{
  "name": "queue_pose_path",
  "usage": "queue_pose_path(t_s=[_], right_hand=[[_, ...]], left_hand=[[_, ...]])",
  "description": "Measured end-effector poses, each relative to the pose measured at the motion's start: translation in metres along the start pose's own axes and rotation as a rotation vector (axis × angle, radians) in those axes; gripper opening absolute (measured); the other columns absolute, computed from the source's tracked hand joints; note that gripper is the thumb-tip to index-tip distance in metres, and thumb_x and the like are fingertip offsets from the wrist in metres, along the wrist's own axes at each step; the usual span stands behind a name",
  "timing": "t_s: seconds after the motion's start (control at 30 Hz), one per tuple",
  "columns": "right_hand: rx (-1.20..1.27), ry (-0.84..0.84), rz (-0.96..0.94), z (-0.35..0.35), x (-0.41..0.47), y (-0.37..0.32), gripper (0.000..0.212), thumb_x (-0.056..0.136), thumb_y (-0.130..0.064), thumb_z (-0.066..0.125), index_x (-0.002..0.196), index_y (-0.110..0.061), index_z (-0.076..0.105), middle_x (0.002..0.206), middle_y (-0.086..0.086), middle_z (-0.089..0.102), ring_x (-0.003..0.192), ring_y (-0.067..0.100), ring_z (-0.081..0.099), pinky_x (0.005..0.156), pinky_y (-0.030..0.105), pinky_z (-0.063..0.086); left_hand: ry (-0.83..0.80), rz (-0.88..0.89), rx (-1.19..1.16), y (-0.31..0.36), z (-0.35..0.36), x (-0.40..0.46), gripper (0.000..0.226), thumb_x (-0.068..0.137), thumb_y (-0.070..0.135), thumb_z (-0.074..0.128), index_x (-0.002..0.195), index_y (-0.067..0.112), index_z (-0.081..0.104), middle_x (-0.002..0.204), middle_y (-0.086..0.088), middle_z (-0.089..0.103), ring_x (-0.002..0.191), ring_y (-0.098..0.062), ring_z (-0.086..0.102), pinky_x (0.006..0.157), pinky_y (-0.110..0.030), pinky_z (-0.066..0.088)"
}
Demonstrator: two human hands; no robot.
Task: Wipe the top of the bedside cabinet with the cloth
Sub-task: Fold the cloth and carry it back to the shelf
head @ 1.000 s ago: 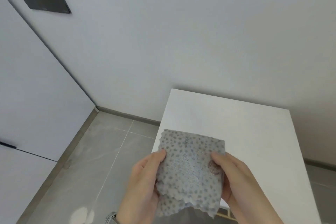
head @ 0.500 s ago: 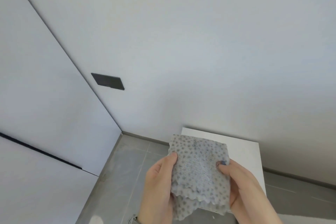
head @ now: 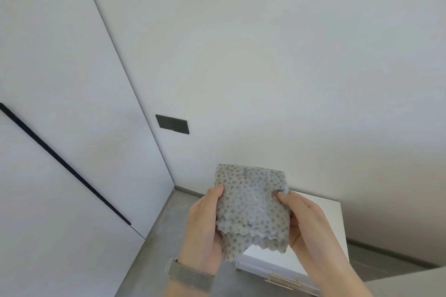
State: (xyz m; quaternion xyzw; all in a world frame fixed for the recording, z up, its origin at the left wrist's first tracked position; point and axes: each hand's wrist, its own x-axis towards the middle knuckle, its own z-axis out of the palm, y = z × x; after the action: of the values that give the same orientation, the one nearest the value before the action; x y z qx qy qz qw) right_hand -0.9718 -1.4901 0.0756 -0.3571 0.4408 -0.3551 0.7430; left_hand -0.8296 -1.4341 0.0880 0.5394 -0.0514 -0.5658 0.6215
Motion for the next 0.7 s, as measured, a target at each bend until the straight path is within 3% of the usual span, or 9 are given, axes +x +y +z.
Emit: queue_pose_path(t_s=[0.1, 0.27, 0.4, 0.57, 0.7], right_hand=[[-0.049, -0.041, -0.008, 0.004, -0.008, -0.003, 0.031, 0.092, -0.015, 0.048, 0.084, 0.011, 0.064, 0.084, 0.021, 0.059, 0.082, 0.029, 0.054, 0.065, 0.035, 0.05], [-0.123, -0.229, 0.002, 0.015, -0.015, -0.012, 0.042, 0.093, -0.013, 0.047, 0.058, -0.012, 0.07, 0.061, 0.004, 0.063, 0.07, 0.023, 0.054, 0.058, 0.031, 0.047], [-0.214, -0.406, 0.037, 0.028, -0.017, -0.02, 0.054, 0.094, -0.014, 0.046, 0.043, -0.016, 0.066, 0.049, -0.005, 0.061, 0.05, 0.012, 0.055, 0.051, 0.025, 0.045], [-0.258, -0.573, 0.132, 0.048, -0.019, -0.014, 0.051, 0.093, -0.014, 0.05, 0.044, -0.014, 0.066, 0.055, 0.0, 0.066, 0.061, 0.02, 0.059, 0.049, 0.026, 0.052], [-0.301, -0.712, 0.223, 0.077, -0.03, 0.005, 0.038, 0.091, -0.013, 0.053, 0.058, -0.011, 0.072, 0.07, 0.007, 0.071, 0.066, 0.021, 0.065, 0.053, 0.027, 0.057]], left_hand=[[0.025, 0.02, -0.035, -0.001, -0.006, -0.015, 0.025, 0.089, 0.025, 0.056, 0.079, 0.008, 0.072, 0.084, -0.009, 0.078, 0.07, -0.022, 0.075, 0.079, -0.042, 0.054], [0.135, 0.087, -0.14, -0.004, -0.017, -0.039, 0.026, 0.089, 0.027, 0.055, 0.09, 0.007, 0.071, 0.087, -0.01, 0.077, 0.075, -0.024, 0.074, 0.077, -0.04, 0.055], [0.241, 0.159, -0.264, -0.01, -0.023, -0.061, 0.024, 0.089, 0.025, 0.056, 0.089, 0.006, 0.071, 0.088, -0.013, 0.077, 0.072, -0.023, 0.073, 0.079, -0.04, 0.055], [0.395, 0.281, -0.402, -0.02, -0.038, -0.091, 0.026, 0.088, 0.024, 0.057, 0.096, 0.003, 0.07, 0.096, -0.014, 0.076, 0.09, -0.028, 0.07, 0.086, -0.042, 0.054], [0.537, 0.374, -0.518, -0.031, -0.059, -0.125, 0.024, 0.088, 0.023, 0.057, 0.093, 0.004, 0.071, 0.087, -0.011, 0.077, 0.08, -0.023, 0.072, 0.077, -0.037, 0.055]])
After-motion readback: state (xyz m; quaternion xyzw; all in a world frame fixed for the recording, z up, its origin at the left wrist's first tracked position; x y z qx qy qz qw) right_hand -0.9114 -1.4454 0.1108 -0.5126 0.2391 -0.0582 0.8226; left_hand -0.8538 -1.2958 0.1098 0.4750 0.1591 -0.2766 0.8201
